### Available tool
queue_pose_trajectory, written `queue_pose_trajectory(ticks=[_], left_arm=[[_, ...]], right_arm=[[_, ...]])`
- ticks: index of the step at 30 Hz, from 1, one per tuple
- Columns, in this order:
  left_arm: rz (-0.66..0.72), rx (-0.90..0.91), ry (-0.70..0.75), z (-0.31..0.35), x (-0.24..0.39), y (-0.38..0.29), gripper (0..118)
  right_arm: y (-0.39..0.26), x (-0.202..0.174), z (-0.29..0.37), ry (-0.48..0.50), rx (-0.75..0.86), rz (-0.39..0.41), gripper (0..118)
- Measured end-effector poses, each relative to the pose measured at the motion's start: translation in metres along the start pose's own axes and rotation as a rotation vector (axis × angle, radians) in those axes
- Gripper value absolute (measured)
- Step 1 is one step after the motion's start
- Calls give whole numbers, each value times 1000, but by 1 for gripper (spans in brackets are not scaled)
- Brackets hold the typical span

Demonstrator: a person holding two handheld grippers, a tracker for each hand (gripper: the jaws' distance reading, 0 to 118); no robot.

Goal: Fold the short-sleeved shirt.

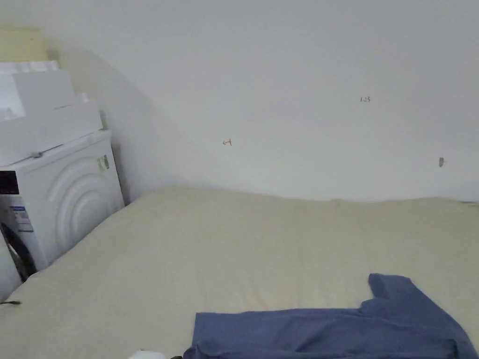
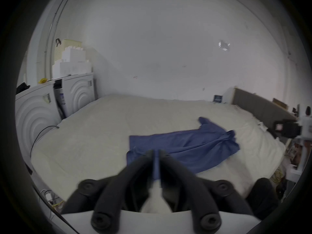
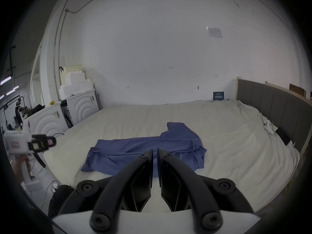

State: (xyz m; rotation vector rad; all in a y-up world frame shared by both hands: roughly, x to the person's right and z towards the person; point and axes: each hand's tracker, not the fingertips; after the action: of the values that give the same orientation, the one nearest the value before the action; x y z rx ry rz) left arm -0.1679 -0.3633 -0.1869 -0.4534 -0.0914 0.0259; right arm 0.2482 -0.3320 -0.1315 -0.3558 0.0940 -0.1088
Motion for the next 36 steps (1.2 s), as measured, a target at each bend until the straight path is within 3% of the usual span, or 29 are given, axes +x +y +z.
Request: queue_pose_trajectory(ticks=[3, 5, 10, 14, 15, 17, 19, 20, 24, 30, 33, 35, 36], left_arm=[[73, -169, 3, -44, -9, -21, 83], [133, -178, -37, -66, -15, -34, 84], [4, -288, 44, -128, -12, -59, 84], [28, -332, 26, -154, -15, -68, 83], [27, -333, 31, -159, -15, -69, 77], [23, -345, 26, -169, -16, -71, 58], [34, -363, 42, -175, -17, -75, 27], [36, -374, 47, -178, -17, -77, 22], [-3, -347, 51, -184, -13, -91, 22], [44, -338, 50, -182, -15, -93, 20], [49, -372, 52, -186, -12, -87, 17], [44, -396, 55, -188, -10, -81, 15], [31, -418, 51, -190, -10, -80, 15]], right_arm=[[-5, 3, -5, 4, -29, -5, 6], [-8, 6, -8, 1, -51, 7, 6], [-17, 17, -13, -22, -103, 1, 6], [-22, 24, -21, -49, -145, -2, 6], [-23, 26, -25, -52, -157, -5, 6], [-26, 28, -31, -63, -172, -12, 6], [-29, 32, -37, -66, -188, -25, 6], [-31, 33, -40, -67, -192, -29, 6], [-35, 41, -50, -91, -223, -32, 6], [-38, 61, -69, -105, -260, -69, 6], [-41, 75, -91, -113, -235, -103, 19], [-43, 90, -117, -149, -226, -139, 47], [-46, 100, -133, -155, -219, -162, 66]])
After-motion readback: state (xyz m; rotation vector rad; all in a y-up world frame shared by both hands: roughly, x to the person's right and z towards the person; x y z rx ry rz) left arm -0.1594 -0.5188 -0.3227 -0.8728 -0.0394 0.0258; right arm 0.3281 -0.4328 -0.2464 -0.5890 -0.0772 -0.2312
